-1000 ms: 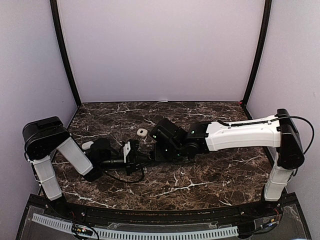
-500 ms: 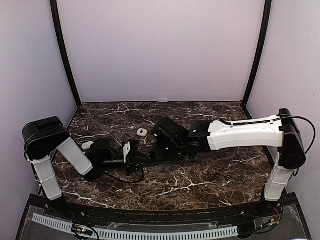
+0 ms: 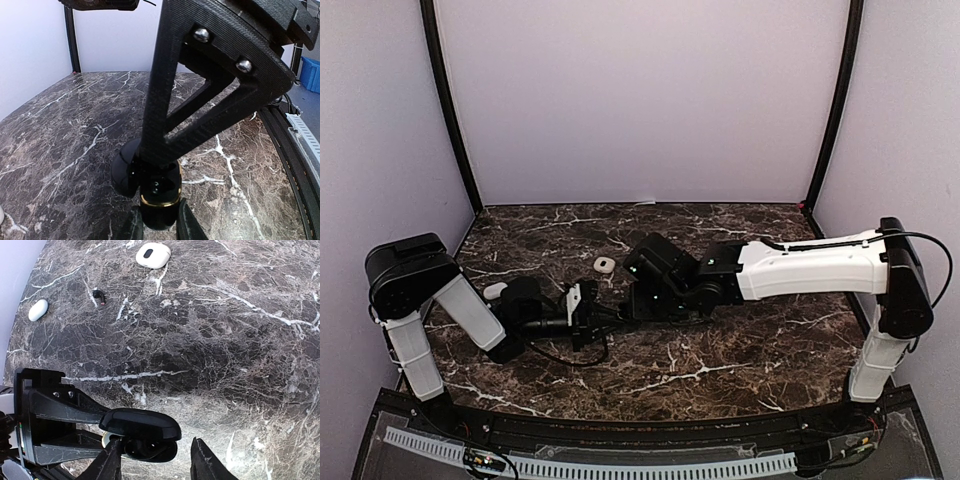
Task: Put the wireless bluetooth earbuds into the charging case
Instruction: Adjust the right earbud in the right side groove of the charging case.
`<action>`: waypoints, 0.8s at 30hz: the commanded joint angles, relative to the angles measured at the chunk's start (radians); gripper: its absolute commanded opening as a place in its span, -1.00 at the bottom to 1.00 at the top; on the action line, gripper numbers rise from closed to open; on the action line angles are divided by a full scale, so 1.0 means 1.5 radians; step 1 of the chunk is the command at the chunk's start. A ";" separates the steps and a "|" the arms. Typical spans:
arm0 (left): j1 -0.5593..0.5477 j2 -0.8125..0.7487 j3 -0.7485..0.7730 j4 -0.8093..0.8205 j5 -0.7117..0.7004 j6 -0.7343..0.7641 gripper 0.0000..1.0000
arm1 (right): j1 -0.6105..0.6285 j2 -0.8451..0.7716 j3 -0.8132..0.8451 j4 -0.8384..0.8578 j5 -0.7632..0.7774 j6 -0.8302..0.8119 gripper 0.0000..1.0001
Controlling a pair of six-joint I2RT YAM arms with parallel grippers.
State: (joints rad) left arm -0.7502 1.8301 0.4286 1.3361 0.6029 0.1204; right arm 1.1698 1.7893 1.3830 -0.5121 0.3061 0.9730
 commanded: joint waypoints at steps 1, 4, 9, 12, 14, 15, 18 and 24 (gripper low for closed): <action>-0.003 -0.030 -0.009 0.021 0.000 -0.001 -1.00 | -0.005 -0.013 -0.007 0.023 -0.010 -0.013 -0.06; -0.003 -0.030 -0.009 0.022 0.000 -0.001 -1.00 | -0.005 -0.011 -0.005 0.025 -0.014 -0.016 -0.04; -0.003 -0.028 -0.010 0.026 0.003 -0.004 -1.00 | -0.006 -0.011 -0.007 0.037 -0.028 -0.034 0.03; -0.003 -0.028 -0.010 0.028 0.003 -0.006 -1.00 | -0.008 -0.011 -0.009 0.039 -0.032 -0.039 0.06; -0.003 -0.028 -0.010 0.029 0.004 -0.007 -1.00 | -0.009 -0.011 -0.011 0.040 -0.034 -0.039 0.06; -0.003 -0.028 -0.010 0.030 0.004 -0.007 -1.00 | -0.009 -0.010 -0.012 0.041 -0.035 -0.039 0.05; -0.003 -0.027 -0.010 0.030 0.004 -0.007 -1.00 | -0.010 -0.009 -0.013 0.041 -0.037 -0.040 0.05; -0.003 -0.026 -0.010 0.032 0.004 -0.008 -1.00 | -0.013 -0.008 -0.019 0.043 -0.041 -0.040 -0.03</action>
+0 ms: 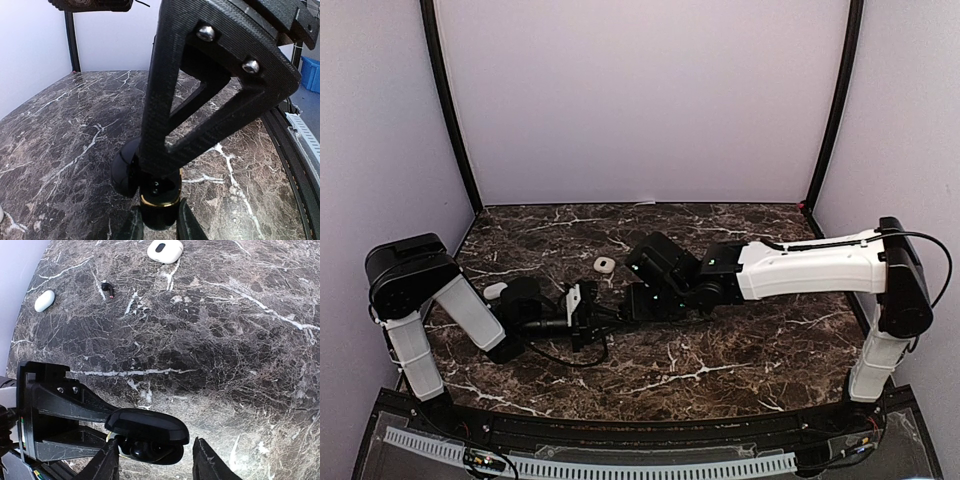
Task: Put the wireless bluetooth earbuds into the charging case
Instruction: Adjust the right earbud in the right side groove of the charging case.
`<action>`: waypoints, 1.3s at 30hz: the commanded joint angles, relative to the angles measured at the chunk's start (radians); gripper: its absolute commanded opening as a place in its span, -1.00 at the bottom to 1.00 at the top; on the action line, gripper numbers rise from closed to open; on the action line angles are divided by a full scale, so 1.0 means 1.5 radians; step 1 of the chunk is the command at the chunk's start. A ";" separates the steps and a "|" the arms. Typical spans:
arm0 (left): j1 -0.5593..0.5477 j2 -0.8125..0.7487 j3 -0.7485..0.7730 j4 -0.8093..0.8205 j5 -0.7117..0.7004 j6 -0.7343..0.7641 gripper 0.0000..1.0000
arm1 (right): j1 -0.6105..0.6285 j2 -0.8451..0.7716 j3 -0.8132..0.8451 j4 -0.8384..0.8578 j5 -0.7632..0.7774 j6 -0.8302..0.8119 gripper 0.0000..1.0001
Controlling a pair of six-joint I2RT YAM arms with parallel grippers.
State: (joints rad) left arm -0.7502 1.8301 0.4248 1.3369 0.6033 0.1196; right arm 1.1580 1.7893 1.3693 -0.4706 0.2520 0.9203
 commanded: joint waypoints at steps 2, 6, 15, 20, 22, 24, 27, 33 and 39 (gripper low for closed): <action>-0.003 -0.026 -0.007 0.031 0.005 -0.007 -1.00 | -0.007 -0.010 -0.012 0.016 -0.007 -0.004 -0.09; -0.003 -0.024 -0.007 0.034 0.009 -0.009 -1.00 | -0.010 -0.023 -0.022 0.022 -0.010 -0.003 -0.18; -0.003 -0.024 -0.008 0.038 0.010 -0.011 -1.00 | -0.016 -0.050 -0.042 0.026 -0.006 0.003 -0.28; -0.003 -0.023 -0.009 0.041 0.011 -0.013 -1.00 | -0.018 -0.058 -0.051 0.028 -0.007 0.003 -0.29; -0.003 -0.023 -0.009 0.043 0.011 -0.013 -1.00 | -0.019 -0.061 -0.053 0.030 -0.008 0.003 -0.29; -0.003 -0.023 -0.009 0.044 0.011 -0.014 -1.00 | -0.019 -0.061 -0.055 0.031 -0.009 0.003 -0.30; -0.003 -0.023 -0.009 0.045 0.013 -0.014 -1.00 | -0.020 -0.062 -0.056 0.031 -0.009 0.004 -0.33; -0.003 -0.021 -0.009 0.045 0.013 -0.016 -1.00 | -0.022 -0.067 -0.060 0.035 -0.011 -0.006 -0.35; -0.002 -0.018 -0.011 0.059 0.014 -0.028 -1.00 | -0.022 -0.087 -0.076 0.064 -0.046 -0.085 -0.32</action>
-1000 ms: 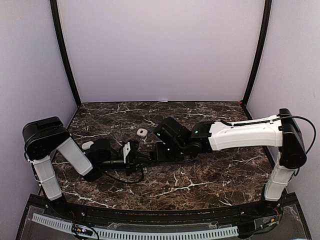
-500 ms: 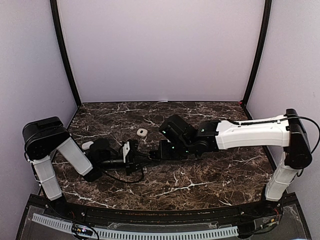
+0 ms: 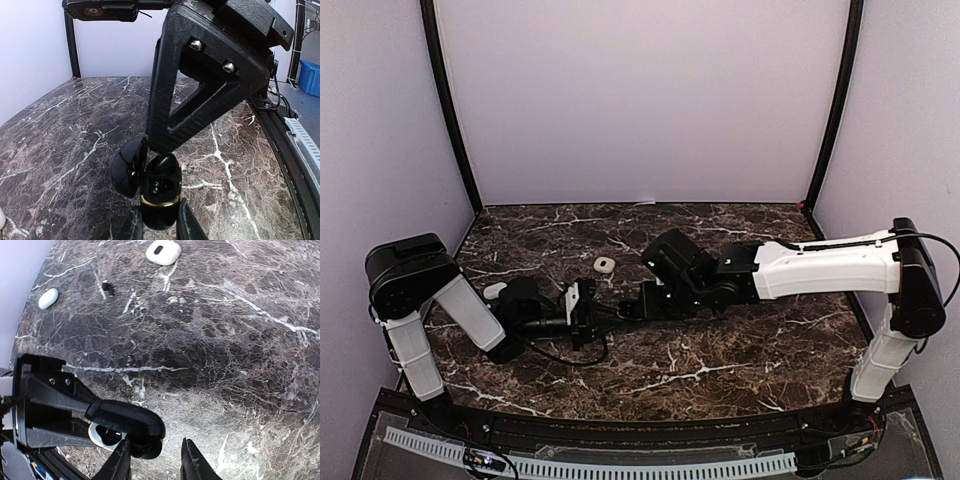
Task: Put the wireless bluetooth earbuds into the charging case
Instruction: Adjust the right earbud in the right side groove of the charging case, then pass from the left arm to the right
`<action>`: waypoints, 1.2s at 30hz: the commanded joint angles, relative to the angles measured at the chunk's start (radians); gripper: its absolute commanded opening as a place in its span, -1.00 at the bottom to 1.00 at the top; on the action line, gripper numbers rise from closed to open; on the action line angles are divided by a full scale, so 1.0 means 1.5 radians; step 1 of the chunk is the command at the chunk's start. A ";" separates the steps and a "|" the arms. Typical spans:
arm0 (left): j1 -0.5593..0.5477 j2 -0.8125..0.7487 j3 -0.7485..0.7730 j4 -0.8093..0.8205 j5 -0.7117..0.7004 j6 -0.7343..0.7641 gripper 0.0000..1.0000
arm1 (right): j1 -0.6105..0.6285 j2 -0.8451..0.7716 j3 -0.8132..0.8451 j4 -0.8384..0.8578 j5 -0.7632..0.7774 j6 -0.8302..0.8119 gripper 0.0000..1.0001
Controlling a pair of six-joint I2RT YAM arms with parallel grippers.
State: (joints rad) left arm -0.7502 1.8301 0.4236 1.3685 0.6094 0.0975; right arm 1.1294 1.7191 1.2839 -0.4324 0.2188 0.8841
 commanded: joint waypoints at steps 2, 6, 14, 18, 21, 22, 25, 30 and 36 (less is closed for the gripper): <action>0.003 -0.016 -0.014 0.054 0.009 -0.027 -1.00 | -0.003 -0.061 -0.038 0.057 -0.025 -0.092 -0.28; 0.038 -0.009 -0.033 0.119 0.018 -0.095 -1.00 | -0.008 -0.116 -0.081 0.105 -0.022 -0.162 -0.16; 0.101 -0.025 -0.093 0.251 0.017 -0.181 -1.00 | -0.033 -0.187 -0.230 0.307 -0.002 -0.300 -0.11; 0.131 -0.086 -0.096 0.148 -0.030 -0.171 -1.00 | -0.058 -0.198 -0.289 0.413 -0.067 -0.379 0.01; 0.134 -0.133 -0.081 0.038 -0.060 -0.143 -1.00 | -0.088 -0.183 -0.282 0.409 -0.111 -0.378 0.04; 0.134 -0.145 -0.074 0.007 -0.071 -0.141 -1.00 | -0.094 -0.178 -0.282 0.410 -0.126 -0.380 0.04; 0.134 -0.168 -0.063 -0.051 -0.084 -0.136 -1.00 | -0.098 -0.165 -0.288 0.436 -0.167 -0.398 0.06; 0.134 -0.182 -0.075 -0.021 -0.005 -0.131 -1.00 | -0.098 -0.138 -0.284 0.515 -0.317 -0.470 0.07; 0.135 -0.185 -0.070 0.091 0.153 -0.235 -1.00 | -0.098 -0.131 -0.316 0.637 -0.429 -0.523 -0.17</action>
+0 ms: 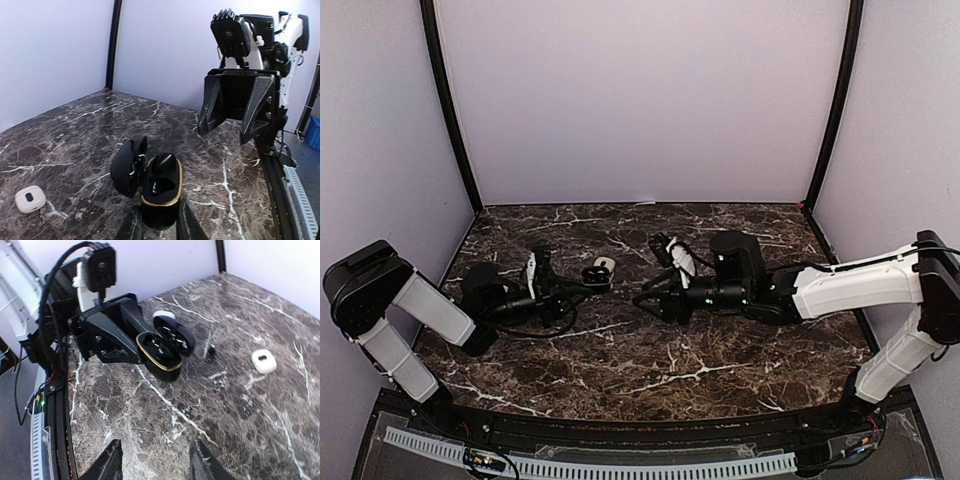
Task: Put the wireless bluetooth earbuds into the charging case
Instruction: Pass from the left arm to the right
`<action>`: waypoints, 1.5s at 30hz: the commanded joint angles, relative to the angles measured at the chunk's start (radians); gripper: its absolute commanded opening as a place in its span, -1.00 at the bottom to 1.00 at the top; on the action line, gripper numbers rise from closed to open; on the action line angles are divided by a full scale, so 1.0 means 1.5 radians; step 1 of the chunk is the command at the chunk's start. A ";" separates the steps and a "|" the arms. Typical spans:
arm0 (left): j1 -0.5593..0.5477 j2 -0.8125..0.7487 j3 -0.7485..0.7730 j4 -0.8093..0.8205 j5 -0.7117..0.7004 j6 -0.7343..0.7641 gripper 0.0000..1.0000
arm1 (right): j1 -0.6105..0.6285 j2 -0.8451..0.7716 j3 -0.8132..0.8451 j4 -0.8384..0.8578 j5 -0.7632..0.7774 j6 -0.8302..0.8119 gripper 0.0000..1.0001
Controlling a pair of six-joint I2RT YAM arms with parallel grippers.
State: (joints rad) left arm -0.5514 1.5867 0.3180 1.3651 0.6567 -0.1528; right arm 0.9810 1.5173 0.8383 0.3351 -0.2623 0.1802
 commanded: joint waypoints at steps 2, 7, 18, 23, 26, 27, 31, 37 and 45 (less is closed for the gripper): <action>0.001 -0.025 0.005 0.126 0.151 -0.105 -1.00 | 0.001 0.006 -0.024 0.153 -0.123 -0.059 -0.23; -0.001 -0.030 0.011 0.178 0.188 -0.166 -1.00 | 0.001 0.010 -0.026 0.211 -0.170 -0.059 -0.27; -0.016 -0.036 0.029 0.180 0.192 -0.181 -1.00 | 0.009 0.042 0.015 0.219 -0.214 -0.064 -0.25; -0.023 -0.033 0.036 0.170 0.189 -0.166 -1.00 | 0.018 0.059 0.033 0.211 -0.191 -0.066 -0.29; -0.023 -0.030 0.038 0.170 0.188 -0.162 -1.00 | 0.020 0.073 0.042 0.215 -0.195 -0.066 -0.38; -0.023 -0.029 0.037 0.170 0.187 -0.162 -1.00 | 0.021 0.076 0.045 0.216 -0.196 -0.066 -0.39; -0.023 -0.028 0.037 0.168 0.185 -0.156 -1.00 | 0.024 0.085 0.057 0.209 -0.197 -0.065 -0.44; -0.023 -0.028 0.032 0.168 0.183 -0.147 -1.00 | 0.027 0.090 0.057 0.227 -0.195 -0.054 -0.40; -0.023 -0.029 0.029 0.170 0.184 -0.145 -1.00 | 0.029 0.095 0.063 0.237 -0.192 -0.044 -0.47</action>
State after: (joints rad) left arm -0.5819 1.5570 0.3580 1.5978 0.9279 -0.3836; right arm 1.0111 1.6485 0.9031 0.6342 -0.5461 0.1013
